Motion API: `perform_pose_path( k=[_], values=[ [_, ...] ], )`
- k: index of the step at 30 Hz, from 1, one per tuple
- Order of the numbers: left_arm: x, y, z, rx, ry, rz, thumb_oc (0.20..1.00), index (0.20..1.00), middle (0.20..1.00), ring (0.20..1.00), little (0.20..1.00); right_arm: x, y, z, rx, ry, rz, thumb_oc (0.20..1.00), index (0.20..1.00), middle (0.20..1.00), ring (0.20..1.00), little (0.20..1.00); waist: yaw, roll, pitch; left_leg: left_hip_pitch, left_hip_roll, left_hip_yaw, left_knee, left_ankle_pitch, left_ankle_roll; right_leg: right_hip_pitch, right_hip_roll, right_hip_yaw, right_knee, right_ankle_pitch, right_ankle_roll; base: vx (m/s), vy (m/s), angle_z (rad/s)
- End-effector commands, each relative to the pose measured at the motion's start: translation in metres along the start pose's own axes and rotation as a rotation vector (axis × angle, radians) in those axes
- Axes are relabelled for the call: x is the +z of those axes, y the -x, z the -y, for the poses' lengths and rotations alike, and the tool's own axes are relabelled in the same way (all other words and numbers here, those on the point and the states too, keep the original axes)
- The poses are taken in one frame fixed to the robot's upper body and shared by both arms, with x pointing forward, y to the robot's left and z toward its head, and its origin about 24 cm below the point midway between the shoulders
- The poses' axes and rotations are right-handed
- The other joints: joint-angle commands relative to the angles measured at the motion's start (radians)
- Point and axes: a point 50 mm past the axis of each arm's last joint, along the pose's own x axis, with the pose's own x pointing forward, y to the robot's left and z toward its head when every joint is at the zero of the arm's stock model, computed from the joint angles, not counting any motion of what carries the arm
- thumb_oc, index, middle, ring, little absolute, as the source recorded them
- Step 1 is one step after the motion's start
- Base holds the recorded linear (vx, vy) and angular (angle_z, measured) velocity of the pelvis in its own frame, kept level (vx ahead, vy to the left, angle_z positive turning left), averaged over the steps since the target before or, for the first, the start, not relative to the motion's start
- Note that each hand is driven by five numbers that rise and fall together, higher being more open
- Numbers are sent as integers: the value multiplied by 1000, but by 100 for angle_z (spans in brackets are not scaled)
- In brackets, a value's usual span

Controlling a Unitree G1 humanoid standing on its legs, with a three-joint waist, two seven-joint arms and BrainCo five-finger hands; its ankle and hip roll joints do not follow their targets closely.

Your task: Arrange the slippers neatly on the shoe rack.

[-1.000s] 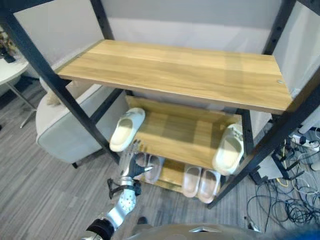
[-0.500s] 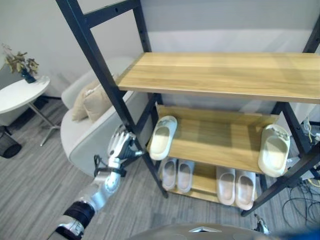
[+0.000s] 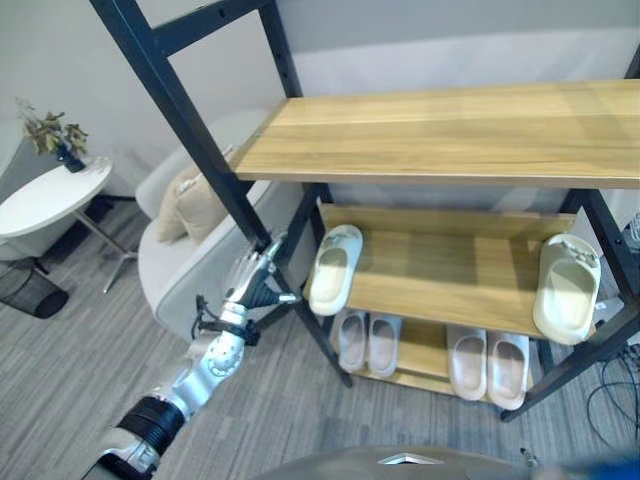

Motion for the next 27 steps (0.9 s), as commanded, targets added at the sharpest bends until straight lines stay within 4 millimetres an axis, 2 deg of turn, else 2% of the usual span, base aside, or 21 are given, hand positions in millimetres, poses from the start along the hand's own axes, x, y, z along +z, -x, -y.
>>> perform_pose_path(
  k=[1, 2, 3, 4, 7, 14, 18, 22, 27],
  values=[
    [56, -16, 28, -193, 96, 195, 1000, 1000, 1000, 1000, 1000, 24, -7, 2, -1, -10, 94, 1000, 1000, 1000, 1000, 1000, -56, -23, 6, 20, 59, 7, 8, -65, -62, 48, -46, 7, -110, 147, 62, 0, 0, 0],
    [56, -16, 28, -193, 96, 195, 1000, 1000, 1000, 1000, 1000, 24, -7, 2, -1, -10, 94, 1000, 1000, 1000, 1000, 1000, -56, -23, 6, 20, 59, 7, 8, -65, -62, 49, -46, 7, -110, 147, 62, 0, 0, 0],
    [47, -11, 36, -230, 91, 132, 1000, 1000, 1000, 1000, 1000, 27, -7, 2, -5, -23, 98, 1000, 1000, 1000, 1000, 1000, -49, -26, 8, 21, 59, 4, 8, -65, -62, 52, -44, 3, -111, 145, 59, 2, -30, 0],
    [30, -1, 53, -302, 101, -6, 1000, 1000, 1000, 1000, 1000, 31, -9, 5, -12, -48, 97, 1000, 1000, 1000, 1000, 1000, -42, -34, 10, 20, 59, -3, 8, -64, -63, 57, -41, -2, -114, 142, 55, 1, -48, 0],
    [21, 12, 60, -344, 83, -67, 1000, 1000, 1000, 1000, 1000, 37, -12, 7, -23, -83, 94, 1000, 1000, 1000, 1000, 1000, -26, -47, 14, 16, 62, -18, 9, -61, -65, 66, -33, -15, -121, 140, 47, -9, -63, 15],
    [14, 30, 48, -329, 148, -158, 1000, 1000, 1000, 1000, 1000, 42, -14, 11, -34, -130, 85, 1000, 1000, 1000, 1000, 1000, 1, -65, 23, 4, 70, -42, 11, -56, -68, 70, -18, -34, -129, 139, 37, -27, -45, 5],
    [21, 43, 39, -379, 195, -175, 1000, 1000, 1000, 1000, 1000, 40, -14, 14, -39, -156, 66, 1000, 1000, 1000, 1000, 1000, 21, -68, 26, -14, 72, -65, 8, -49, -73, 69, -8, -57, -140, 141, 32, -50, -43, 17],
    [27, 44, 30, -395, 175, -132, 1000, 1000, 1000, 1000, 1000, 40, -15, 15, -35, -152, 66, 1000, 1000, 1000, 1000, 1000, 29, -68, 28, -18, 73, -75, 8, -50, -76, 67, -4, -66, -140, 140, 28, -18, -25, 11],
    [31, 48, 29, -421, 218, -141, 1000, 1000, 1000, 1000, 1000, 38, -14, 12, -25, -142, 58, 1000, 1000, 1000, 1000, 1000, 39, -69, 33, -20, 74, -82, 8, -50, -77, 69, -1, -79, -149, 145, 26, -11, -15, 5]
  ],
)
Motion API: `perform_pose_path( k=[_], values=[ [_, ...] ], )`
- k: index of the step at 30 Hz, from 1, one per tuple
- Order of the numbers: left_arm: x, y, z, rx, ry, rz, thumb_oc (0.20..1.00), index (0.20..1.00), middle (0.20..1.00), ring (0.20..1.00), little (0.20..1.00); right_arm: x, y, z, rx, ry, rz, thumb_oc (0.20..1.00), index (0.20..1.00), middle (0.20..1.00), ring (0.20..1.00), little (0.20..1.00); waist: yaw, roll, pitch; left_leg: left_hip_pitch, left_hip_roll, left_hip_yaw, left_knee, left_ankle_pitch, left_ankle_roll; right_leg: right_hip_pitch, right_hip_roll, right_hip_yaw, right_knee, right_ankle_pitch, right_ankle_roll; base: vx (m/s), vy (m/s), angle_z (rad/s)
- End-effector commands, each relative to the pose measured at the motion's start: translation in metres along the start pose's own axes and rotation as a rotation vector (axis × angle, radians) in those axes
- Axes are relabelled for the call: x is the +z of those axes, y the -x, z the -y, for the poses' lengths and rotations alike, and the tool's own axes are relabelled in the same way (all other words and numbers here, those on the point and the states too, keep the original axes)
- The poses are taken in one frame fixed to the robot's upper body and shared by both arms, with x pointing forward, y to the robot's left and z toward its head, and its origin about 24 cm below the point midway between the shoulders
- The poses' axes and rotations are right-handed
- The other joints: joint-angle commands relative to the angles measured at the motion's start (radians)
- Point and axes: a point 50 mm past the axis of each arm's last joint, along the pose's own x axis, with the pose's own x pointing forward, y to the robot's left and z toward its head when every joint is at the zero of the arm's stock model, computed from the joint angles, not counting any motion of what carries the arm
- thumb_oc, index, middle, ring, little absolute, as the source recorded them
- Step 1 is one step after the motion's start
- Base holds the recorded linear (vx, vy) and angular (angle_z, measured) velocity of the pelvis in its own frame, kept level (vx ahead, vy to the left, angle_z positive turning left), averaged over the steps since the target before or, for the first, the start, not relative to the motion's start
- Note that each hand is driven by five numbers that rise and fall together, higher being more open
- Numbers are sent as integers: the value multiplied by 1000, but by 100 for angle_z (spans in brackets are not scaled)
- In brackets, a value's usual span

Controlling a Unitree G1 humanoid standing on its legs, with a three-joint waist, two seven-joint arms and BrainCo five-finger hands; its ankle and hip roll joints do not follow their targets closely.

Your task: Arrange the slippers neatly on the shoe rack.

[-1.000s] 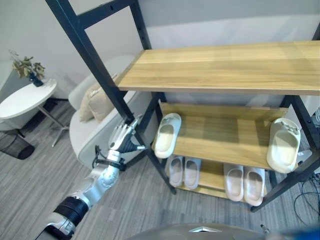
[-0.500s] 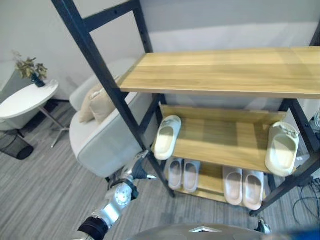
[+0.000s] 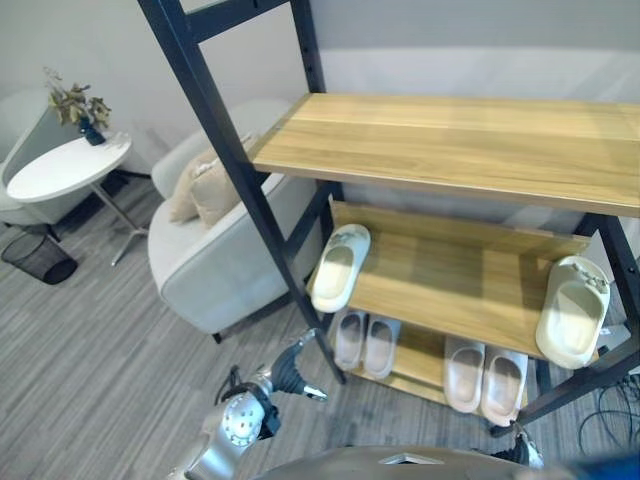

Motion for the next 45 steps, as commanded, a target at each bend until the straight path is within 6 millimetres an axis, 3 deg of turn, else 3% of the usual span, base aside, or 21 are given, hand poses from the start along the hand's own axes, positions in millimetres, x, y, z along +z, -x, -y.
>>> perform_pose_path(
  k=[1, 5, 9, 16, 19, 23, 25, 29, 34, 38, 40, 45],
  values=[
    [20, -3, -29, 71, 36, 77, 1000, 1000, 1000, 1000, 1000, 16, -7, 5, -20, -28, 46, 1000, 1000, 1000, 1000, 1000, 6, -25, 23, -12, 46, -2, 4, -72, -66, 26, -30, -2, -112, 138, 53, 0, 0, 0],
    [35, 2, -25, 4, 114, 170, 1000, 1000, 1000, 1000, 1000, 14, -7, 4, -15, -11, 49, 1000, 1000, 1000, 1000, 1000, 17, -24, 23, -13, 45, -3, 4, -72, -68, 34, -33, -10, -130, 143, 54, 0, 0, 0],
    [52, -1, -9, -142, 242, 269, 1000, 1000, 1000, 1000, 1000, 11, -6, 2, -7, 21, 50, 1000, 1000, 1000, 1000, 1000, 18, -22, 22, -12, 48, -2, 4, -73, -69, 40, -35, -16, -134, 146, 57, 6, -5, 2],
    [86, -24, 7, -255, 203, 394, 1000, 1000, 1000, 1000, 1000, 19, -13, 6, -12, 17, 65, 1000, 1000, 1000, 1000, 1000, 4, -22, 25, -13, 46, 2, 4, -75, -68, 33, -38, -17, -122, 144, 60, -1, 0, 4],
    [115, -39, 20, -305, 166, 485, 1000, 1000, 1000, 1000, 1000, 22, -15, 7, -6, 25, 72, 1000, 1000, 1000, 1000, 1000, -11, -21, 28, -11, 43, 10, 4, -81, -67, 26, -38, -10, -114, 140, 60, 0, 0, 0],
    [128, -51, 20, -253, 91, 532, 1000, 1000, 1000, 1000, 1000, 24, -16, 7, -1, 19, 75, 1000, 1000, 1000, 1000, 1000, -24, -21, 28, -7, 42, 17, 4, -86, -66, 21, -38, -5, -110, 138, 59, 6, -6, -2],
    [139, -63, 12, -136, 6, 573, 1000, 1000, 1000, 1000, 1000, 27, -17, 7, 3, 13, 82, 1000, 1000, 1000, 1000, 1000, -39, -24, 30, -6, 41, 24, 4, -90, -65, 17, -37, 3, -108, 138, 58, 7, -11, -3],
    [142, -76, 1, 4, -54, 569, 1000, 1000, 1000, 1000, 1000, 26, -16, 5, 7, 13, 80, 1000, 1000, 1000, 1000, 1000, -50, -26, 32, -5, 40, 31, 4, -93, -63, 12, -37, 12, -113, 140, 56, 13, -15, -6],
    [125, -90, -28, 275, -118, 490, 1000, 1000, 1000, 1000, 1000, 23, -15, 3, 8, 25, 70, 1000, 1000, 1000, 1000, 1000, -64, -35, 21, -7, 39, 44, 4, -100, -61, 12, -38, 25, -140, 152, 56, 46, -32, -11],
    [119, -90, -46, 389, -95, 469, 1000, 1000, 1000, 1000, 1000, 22, -16, 3, 2, 20, 55, 1000, 1000, 1000, 1000, 1000, -66, -39, 13, -12, 37, 47, 4, -101, -61, 15, -43, 25, -160, 161, 58, 48, -26, -4],
    [117, -84, -66, 487, -60, 484, 1000, 1000, 1000, 1000, 1000, 19, -14, 2, 0, 22, 45, 1000, 1000, 1000, 1000, 1000, -69, -40, 4, -17, 35, 52, 4, -105, -61, 13, -44, 28, -171, 169, 61, 61, -19, -1],
    [107, -80, -78, 555, -96, 470, 1000, 1000, 1000, 1000, 1000, 16, -13, 0, 6, 31, 31, 1000, 1000, 1000, 1000, 1000, -74, -38, -7, -17, 35, 61, 4, -111, -61, 13, -46, 34, -188, 178, 64, 47, -3, -4]
  ],
)
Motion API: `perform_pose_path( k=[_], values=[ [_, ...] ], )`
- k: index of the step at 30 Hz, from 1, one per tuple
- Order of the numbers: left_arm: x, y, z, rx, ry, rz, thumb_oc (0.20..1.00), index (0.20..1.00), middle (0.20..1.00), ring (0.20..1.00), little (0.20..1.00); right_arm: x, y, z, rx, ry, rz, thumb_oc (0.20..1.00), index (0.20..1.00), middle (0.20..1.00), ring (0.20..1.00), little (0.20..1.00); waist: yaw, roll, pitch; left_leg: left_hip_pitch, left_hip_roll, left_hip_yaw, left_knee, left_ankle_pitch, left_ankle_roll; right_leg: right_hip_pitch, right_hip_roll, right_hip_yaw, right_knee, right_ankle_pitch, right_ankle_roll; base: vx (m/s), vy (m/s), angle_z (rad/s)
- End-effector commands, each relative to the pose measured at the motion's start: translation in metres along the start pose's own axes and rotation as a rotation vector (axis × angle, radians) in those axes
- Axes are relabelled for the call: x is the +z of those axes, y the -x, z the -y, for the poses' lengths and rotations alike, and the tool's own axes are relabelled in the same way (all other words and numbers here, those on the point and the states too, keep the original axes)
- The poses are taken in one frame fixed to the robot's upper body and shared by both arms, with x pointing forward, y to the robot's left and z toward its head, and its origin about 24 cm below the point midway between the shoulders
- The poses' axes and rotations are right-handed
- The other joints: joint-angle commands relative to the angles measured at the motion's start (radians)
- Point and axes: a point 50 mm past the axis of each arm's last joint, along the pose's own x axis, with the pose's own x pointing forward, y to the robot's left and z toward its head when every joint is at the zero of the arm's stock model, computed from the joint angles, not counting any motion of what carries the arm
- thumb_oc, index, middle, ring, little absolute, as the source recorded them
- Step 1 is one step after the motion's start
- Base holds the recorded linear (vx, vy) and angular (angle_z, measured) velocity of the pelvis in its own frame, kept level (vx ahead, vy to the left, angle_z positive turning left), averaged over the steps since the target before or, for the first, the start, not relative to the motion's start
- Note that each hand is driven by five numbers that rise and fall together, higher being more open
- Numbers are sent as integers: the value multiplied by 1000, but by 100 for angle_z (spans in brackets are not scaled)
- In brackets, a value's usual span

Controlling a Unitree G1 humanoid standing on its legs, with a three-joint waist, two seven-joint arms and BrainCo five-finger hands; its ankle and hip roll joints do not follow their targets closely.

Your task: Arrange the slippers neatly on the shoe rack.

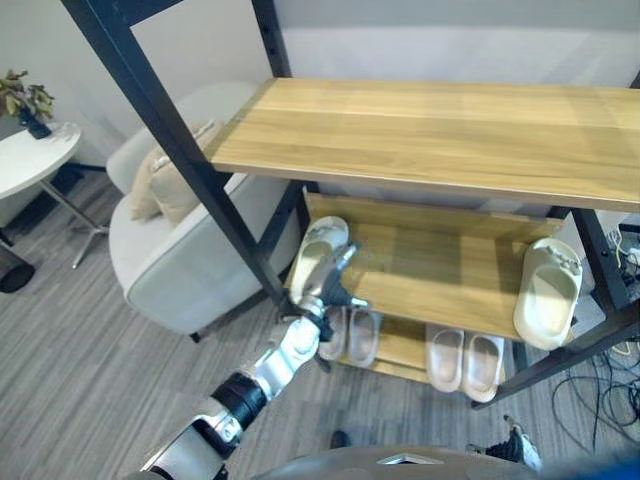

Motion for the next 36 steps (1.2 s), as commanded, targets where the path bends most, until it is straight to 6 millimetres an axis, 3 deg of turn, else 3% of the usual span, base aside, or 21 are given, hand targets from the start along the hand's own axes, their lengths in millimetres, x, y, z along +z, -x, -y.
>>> perform_pose_path(
  k=[1, 11, 20, 30, 36],
  values=[
    [7, -13, -19, 113, -22, 71, 1000, 1000, 1000, 1000, 1000, 7, -3, 2, -29, -2, 22, 1000, 1000, 1000, 1000, 1000, -9, -24, -41, -1, 14, 36, 4, -111, -51, 8, -61, 23, -126, 144, 74, 37, -8, -6],
    [-2, -19, -40, 151, -102, 73, 1000, 1000, 1000, 1000, 1000, 4, -1, 0, -23, 51, 41, 1000, 1000, 1000, 1000, 1000, -37, -10, -52, -3, 13, 58, 4, -128, -55, 3, -67, 41, -150, 149, 81, 50, 0, -8],
    [-3, -32, -55, 167, -329, 148, 1000, 1000, 1000, 1000, 1000, 9, -8, 10, -70, 93, 61, 1000, 1000, 1000, 1000, 1000, -57, 14, -32, -54, 15, 80, 4, -122, -57, -71, -61, 78, -147, 163, 89, -11, 12, -15],
    [-20, -33, -83, 251, -416, 68, 1000, 1000, 1000, 1000, 1000, 14, -10, 11, -89, 87, 71, 1000, 1000, 1000, 1000, 1000, -48, 21, -15, -94, 21, 90, 4, -112, -58, -127, -53, 91, -133, 172, 87, -12, 6, -3],
    [-29, -39, -88, 224, -591, 40, 1000, 1000, 1000, 1000, 1000, 22, -12, 13, -103, 84, 94, 1000, 1000, 1000, 1000, 1000, -45, 21, 1, -112, 20, 88, 4, -108, -56, -153, -48, 91, -121, 170, 86, 0, 0, 0]
  ],
)
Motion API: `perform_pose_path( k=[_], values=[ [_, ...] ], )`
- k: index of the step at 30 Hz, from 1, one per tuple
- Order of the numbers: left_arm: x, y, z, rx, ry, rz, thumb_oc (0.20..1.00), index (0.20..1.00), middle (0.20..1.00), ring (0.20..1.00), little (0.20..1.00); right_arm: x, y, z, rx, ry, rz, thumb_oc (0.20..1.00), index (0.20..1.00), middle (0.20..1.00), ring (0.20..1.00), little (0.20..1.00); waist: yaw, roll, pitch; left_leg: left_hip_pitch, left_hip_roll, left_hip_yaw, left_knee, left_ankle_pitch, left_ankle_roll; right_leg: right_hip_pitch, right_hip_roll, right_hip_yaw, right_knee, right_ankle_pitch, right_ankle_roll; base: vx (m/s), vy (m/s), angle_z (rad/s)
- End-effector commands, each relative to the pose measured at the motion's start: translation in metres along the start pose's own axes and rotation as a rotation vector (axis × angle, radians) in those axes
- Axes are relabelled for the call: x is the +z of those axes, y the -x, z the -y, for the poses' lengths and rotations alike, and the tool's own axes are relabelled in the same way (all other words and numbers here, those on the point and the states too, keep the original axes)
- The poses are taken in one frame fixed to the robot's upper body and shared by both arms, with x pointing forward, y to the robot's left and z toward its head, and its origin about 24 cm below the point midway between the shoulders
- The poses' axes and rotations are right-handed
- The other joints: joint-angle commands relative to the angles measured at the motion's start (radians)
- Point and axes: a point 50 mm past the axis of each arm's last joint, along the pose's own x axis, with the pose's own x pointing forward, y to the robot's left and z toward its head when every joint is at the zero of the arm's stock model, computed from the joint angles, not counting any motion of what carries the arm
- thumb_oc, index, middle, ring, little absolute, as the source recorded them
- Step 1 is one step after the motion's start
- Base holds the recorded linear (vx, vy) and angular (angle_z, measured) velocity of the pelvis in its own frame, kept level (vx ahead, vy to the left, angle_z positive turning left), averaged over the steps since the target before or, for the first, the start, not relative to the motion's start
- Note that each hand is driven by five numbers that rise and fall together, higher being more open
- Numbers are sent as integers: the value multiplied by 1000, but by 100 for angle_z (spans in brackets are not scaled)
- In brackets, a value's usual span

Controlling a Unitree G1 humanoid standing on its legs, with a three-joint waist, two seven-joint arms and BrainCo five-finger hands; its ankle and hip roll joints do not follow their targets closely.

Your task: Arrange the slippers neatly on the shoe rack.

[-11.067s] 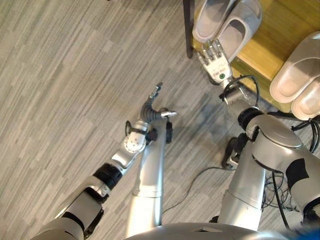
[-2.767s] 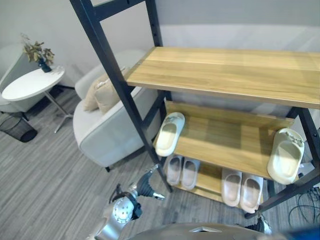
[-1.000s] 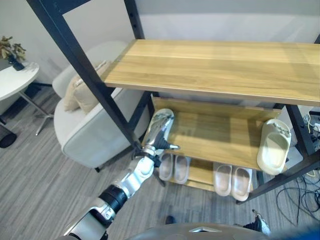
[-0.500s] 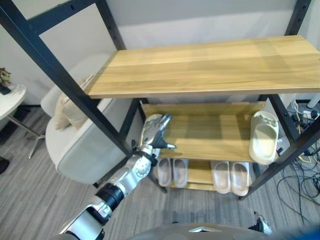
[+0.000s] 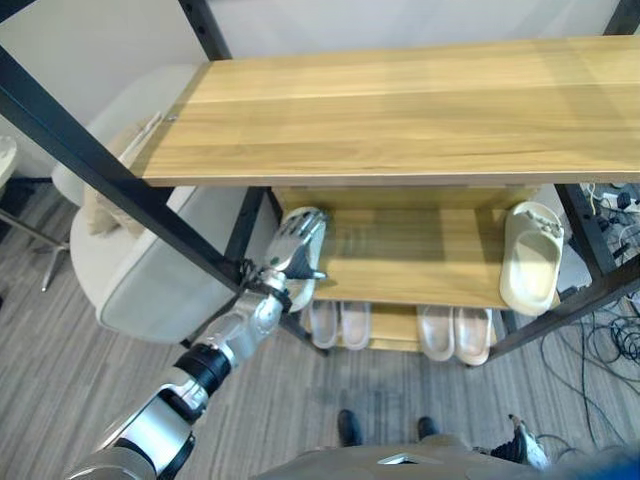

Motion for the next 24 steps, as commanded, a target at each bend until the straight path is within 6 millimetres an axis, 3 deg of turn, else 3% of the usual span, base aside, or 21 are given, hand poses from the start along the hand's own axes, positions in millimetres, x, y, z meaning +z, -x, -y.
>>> perform_pose_path(
  k=[1, 4, 11, 24],
  values=[
    [-15, -25, -33, 135, -128, -19, 1000, 1000, 1000, 1000, 1000, 15, -6, 4, -44, 2, 55, 1000, 1000, 1000, 1000, 1000, 3, -29, -4, 10, 14, 7, 4, -112, -66, -28, -50, 11, -49, 92, 70, -39, 28, -3],
    [-17, -32, -37, 141, -229, -19, 1000, 1000, 1000, 1000, 1000, 20, -8, 7, -57, 4, 73, 1000, 1000, 1000, 1000, 1000, 5, -33, 5, -2, 15, 8, 4, -109, -64, -43, -47, 13, -44, 94, 70, -23, 14, -4],
    [-15, -47, -48, 189, -268, -35, 1000, 1000, 1000, 1000, 1000, 22, -8, 6, -60, -14, 70, 1000, 1000, 1000, 1000, 1000, 8, -49, 13, -24, 20, 2, 4, -101, -64, -64, -40, 10, -40, 96, 66, 0, 0, 0],
    [-20, -56, -80, 266, -347, -22, 1000, 1000, 1000, 1000, 1000, 22, -6, 1, -37, -19, 68, 1000, 1000, 1000, 1000, 1000, 18, -55, 15, -28, 23, -9, 4, -101, -65, -65, -35, -1, -40, 92, 63, 8, 3, 2]
  ],
)
